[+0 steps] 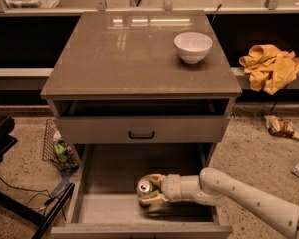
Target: Pick 7up can from middle drawer and place on counter
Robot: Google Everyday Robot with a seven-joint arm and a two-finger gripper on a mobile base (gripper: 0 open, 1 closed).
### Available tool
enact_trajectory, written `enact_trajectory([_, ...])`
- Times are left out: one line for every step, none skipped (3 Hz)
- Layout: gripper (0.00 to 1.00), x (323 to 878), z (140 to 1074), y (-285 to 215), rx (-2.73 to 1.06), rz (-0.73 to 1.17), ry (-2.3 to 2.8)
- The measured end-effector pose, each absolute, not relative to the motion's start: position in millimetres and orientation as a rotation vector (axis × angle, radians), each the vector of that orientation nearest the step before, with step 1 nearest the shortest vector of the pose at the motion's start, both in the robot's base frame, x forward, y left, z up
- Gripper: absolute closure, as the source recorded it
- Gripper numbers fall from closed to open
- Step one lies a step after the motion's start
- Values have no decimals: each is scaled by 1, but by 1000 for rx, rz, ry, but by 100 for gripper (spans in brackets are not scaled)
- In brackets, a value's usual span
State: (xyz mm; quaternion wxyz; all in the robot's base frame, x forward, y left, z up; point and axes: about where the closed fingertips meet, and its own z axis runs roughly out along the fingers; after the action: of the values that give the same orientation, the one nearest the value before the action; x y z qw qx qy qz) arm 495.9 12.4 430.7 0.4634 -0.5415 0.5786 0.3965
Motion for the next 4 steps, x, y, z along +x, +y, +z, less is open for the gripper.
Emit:
enact_trajectory([75,490,423,21,-1336,998,1409])
enact_trajectory([98,490,423,22,-1337,1001,1407])
enact_trajectory([100,489,424,23,-1338,1003,1406])
enact_trajectory([100,488,454,25,-1332,998,1407])
